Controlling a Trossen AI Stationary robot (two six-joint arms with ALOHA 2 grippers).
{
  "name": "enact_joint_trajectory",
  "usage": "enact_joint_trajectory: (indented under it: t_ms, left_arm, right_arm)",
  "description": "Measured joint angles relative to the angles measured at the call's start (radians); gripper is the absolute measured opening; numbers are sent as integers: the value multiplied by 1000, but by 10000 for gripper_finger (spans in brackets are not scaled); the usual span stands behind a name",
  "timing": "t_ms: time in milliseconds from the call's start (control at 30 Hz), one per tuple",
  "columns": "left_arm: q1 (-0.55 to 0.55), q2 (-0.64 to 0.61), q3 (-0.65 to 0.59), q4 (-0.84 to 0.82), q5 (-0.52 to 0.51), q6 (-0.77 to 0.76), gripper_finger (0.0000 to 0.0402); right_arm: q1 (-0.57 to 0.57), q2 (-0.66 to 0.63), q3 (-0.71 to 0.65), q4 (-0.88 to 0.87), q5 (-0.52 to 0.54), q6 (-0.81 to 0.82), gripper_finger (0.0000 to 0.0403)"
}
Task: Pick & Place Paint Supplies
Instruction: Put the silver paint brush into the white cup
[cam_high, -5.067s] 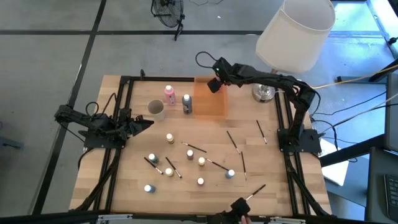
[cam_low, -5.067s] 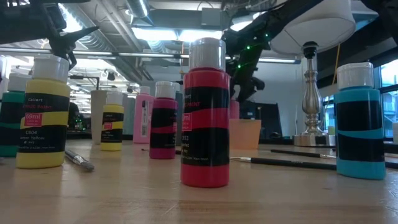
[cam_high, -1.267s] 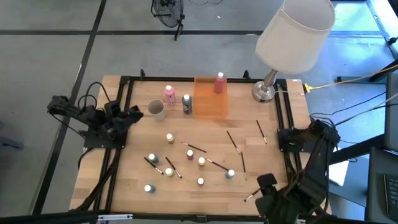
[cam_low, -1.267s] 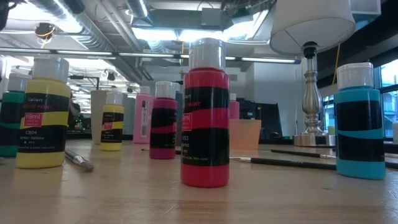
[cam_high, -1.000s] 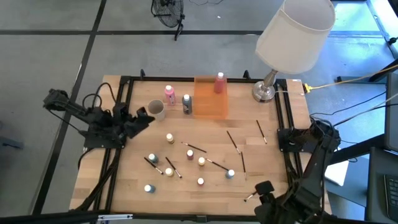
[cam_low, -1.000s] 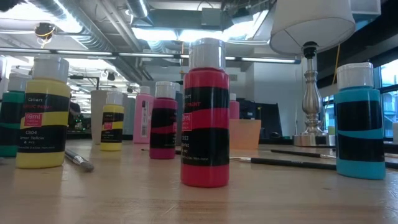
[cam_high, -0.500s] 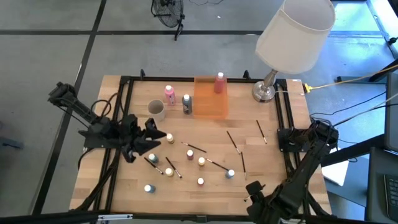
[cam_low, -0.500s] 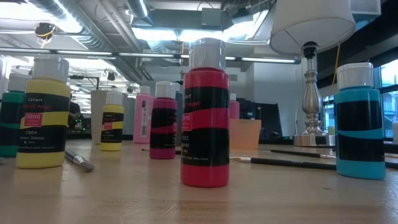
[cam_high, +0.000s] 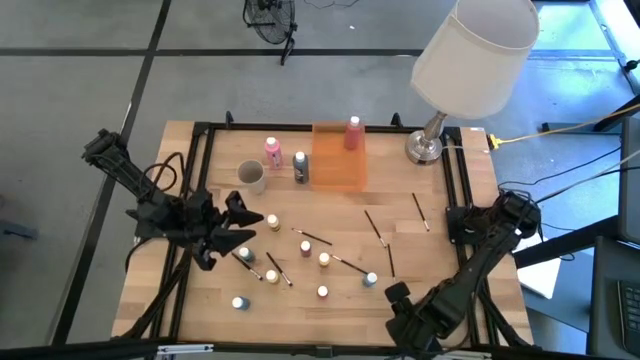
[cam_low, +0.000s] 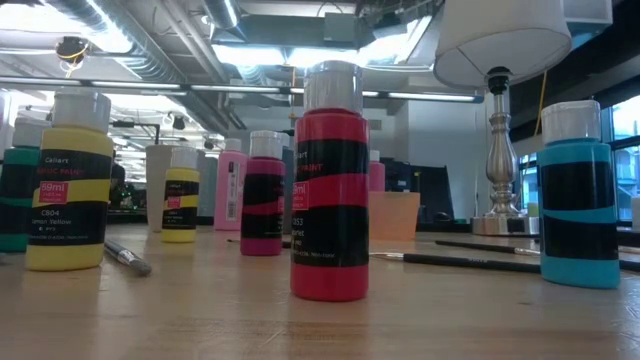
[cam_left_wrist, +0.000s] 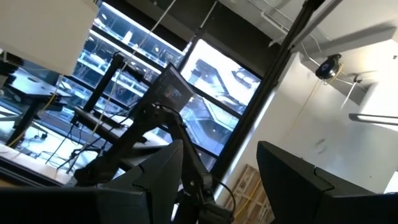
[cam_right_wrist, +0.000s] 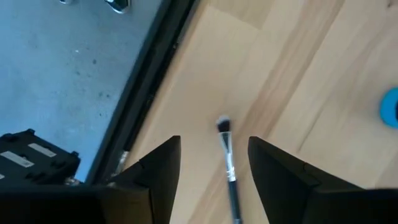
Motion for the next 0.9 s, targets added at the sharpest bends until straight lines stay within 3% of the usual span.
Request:
enact_joint_trajectory:
  t_ms: [333, 900]
  left_arm:
    - [-35, 1, 0, -11, -34, 0, 203]
    - [-76, 12, 0, -18, -79, -1, 203]
  right_arm:
    - [-30, 68, 0, 7, -24, -91, 190]
    - [-21, 163, 3, 48, -32, -102, 190]
